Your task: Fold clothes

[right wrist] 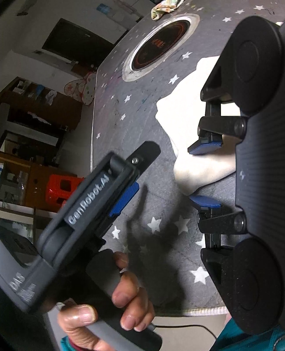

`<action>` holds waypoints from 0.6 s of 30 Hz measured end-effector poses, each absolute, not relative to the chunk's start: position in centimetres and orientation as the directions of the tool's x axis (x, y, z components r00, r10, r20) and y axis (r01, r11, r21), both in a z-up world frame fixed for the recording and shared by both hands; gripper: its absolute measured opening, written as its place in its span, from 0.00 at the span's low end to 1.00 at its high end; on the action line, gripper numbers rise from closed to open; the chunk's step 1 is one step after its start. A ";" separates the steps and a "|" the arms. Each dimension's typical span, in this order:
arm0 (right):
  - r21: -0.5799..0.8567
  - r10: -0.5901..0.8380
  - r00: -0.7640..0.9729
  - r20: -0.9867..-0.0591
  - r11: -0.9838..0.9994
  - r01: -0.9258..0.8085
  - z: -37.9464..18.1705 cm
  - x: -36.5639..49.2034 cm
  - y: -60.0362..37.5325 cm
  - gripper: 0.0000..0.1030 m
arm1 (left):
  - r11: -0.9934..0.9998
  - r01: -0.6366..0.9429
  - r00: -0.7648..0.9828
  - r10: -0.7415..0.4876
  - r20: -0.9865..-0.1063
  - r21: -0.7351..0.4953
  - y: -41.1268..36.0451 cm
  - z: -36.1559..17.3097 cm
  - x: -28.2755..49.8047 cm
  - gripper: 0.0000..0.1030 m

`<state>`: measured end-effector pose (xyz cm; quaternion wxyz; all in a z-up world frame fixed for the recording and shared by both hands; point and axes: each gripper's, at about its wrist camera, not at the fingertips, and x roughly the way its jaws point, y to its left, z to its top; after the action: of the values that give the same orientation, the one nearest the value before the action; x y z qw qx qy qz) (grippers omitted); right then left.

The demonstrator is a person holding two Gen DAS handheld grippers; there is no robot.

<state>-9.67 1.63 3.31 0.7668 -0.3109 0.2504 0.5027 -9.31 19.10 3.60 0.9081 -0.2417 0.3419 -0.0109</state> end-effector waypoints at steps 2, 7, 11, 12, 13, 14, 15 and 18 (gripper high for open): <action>-0.224 0.615 0.375 -0.693 0.311 -0.924 3.3 -9.6 1.6 0.39 | 0.881 -0.144 0.763 -0.191 -0.618 -0.450 19.0 3.5 -9.2 0.78; -0.221 0.616 0.390 -0.684 0.335 -0.916 3.2 -9.4 1.6 0.23 | 0.865 -0.144 0.756 -0.218 -0.617 -0.481 19.0 3.4 -8.8 0.79; -0.147 0.639 0.372 -0.673 0.377 -0.914 4.0 -8.5 0.8 0.14 | 0.832 -0.154 0.756 -0.248 -0.606 -0.532 19.2 3.3 -8.6 0.80; -0.122 0.647 0.365 -0.669 0.389 -0.913 4.2 -8.2 0.5 0.14 | 0.819 -0.160 0.757 -0.257 -0.601 -0.552 19.3 3.3 -8.5 0.80; -0.095 0.655 0.357 -0.666 0.401 -0.911 4.5 -7.9 0.2 0.14 | 0.804 -0.167 0.757 -0.267 -0.596 -0.571 19.4 3.2 -8.5 0.81; -0.066 0.664 0.349 -0.661 0.413 -0.908 4.7 -7.5 -0.1 0.14 | 0.787 -0.174 0.758 -0.277 -0.591 -0.592 19.5 3.1 -8.4 0.81; -0.037 0.672 0.341 -0.658 0.423 -0.905 4.9 -7.2 -0.4 0.13 | 0.764 -0.182 0.758 -0.292 -0.584 -0.619 19.7 3.0 -8.3 0.81; 0.025 0.693 0.327 -0.643 0.445 -0.895 5.6 -6.5 -1.3 0.13 | 0.713 -0.202 0.760 -0.318 -0.567 -0.671 20.0 2.6 -7.9 0.81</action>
<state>-6.48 -1.28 5.64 0.7964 -0.1702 0.2971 0.4984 -7.92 20.02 2.57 0.8588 -0.3774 0.3449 -0.0337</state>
